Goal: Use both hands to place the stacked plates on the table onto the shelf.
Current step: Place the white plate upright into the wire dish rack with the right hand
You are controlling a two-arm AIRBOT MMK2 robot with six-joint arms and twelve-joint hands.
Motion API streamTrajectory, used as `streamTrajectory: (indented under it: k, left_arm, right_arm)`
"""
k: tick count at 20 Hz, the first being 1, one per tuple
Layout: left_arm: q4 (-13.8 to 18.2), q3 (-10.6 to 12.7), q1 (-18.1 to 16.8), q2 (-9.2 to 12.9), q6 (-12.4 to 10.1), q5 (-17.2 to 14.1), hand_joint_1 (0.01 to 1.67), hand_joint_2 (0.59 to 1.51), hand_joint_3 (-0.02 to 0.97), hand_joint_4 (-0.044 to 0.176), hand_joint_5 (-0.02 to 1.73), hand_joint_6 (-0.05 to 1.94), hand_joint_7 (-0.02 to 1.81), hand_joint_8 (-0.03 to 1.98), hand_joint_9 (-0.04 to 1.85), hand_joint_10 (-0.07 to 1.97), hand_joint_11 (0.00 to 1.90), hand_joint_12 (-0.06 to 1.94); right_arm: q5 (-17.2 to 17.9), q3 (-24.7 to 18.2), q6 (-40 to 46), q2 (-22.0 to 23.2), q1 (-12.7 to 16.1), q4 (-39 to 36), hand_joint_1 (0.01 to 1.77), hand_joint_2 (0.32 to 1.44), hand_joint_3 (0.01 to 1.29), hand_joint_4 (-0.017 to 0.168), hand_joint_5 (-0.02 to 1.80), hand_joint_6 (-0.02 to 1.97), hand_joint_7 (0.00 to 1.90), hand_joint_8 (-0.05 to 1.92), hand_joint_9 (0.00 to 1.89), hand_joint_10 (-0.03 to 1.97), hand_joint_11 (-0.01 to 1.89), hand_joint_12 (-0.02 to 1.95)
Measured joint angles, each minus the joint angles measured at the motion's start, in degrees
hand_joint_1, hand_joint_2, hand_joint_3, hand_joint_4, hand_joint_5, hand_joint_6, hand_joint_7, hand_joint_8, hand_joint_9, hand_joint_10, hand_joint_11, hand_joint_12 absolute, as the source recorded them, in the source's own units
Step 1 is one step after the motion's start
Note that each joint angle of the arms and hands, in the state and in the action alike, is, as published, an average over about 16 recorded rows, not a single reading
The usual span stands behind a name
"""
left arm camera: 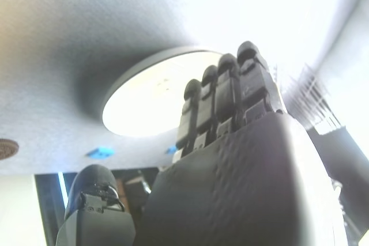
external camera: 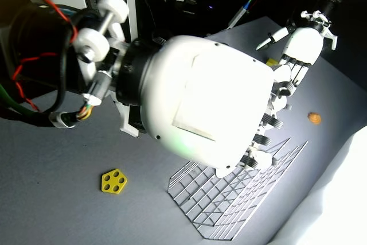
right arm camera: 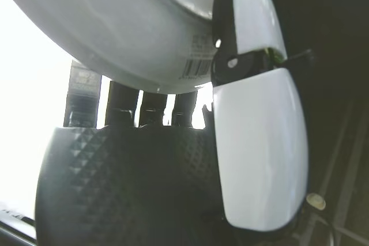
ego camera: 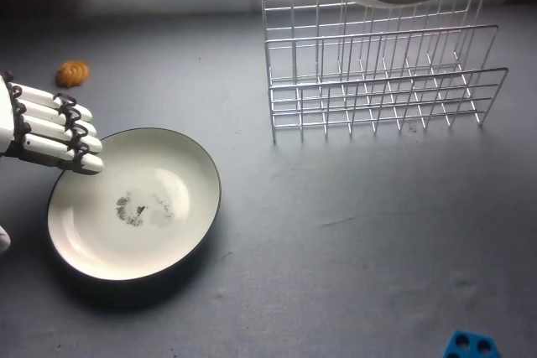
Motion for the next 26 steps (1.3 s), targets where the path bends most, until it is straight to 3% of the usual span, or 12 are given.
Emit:
streamTrajectory:
  k: [9, 19, 26]
  left_arm:
    - [0.1, -0.1, 1.0, 0.0, 0.4, -0.1, 0.01, 1.043, 0.018, 0.001, 0.08, 0.02, 0.07, 0.00, 0.05, 0.01, 0.02, 0.05]
    - [-0.8, -0.1, 1.8, -0.2, -0.1, 0.2, 0.01, 1.041, 0.018, 0.001, 0.08, 0.02, 0.08, 0.00, 0.05, 0.01, 0.02, 0.06]
    - [-1.9, 0.0, 1.9, -0.4, -0.9, 0.7, 0.01, 1.042, 0.018, 0.001, 0.08, 0.02, 0.07, 0.00, 0.05, 0.01, 0.02, 0.06]
  right_arm:
    - [0.3, 3.9, 11.5, -1.9, 1.4, -18.4, 1.25, 1.01, 0.01, 0.005, 0.98, 0.87, 1.06, 0.80, 1.23, 0.06, 0.73, 1.14]
    - [0.3, 8.7, 22.5, -5.3, 1.6, -30.1, 1.25, 1.01, 0.01, 0.009, 0.98, 0.87, 1.05, 0.82, 1.25, 0.05, 0.73, 1.14]
    - [0.7, 12.6, 35.2, -8.4, 1.0, -38.0, 1.25, 1.01, 0.01, 0.009, 0.98, 0.87, 1.05, 0.83, 1.26, 0.05, 0.73, 1.14]
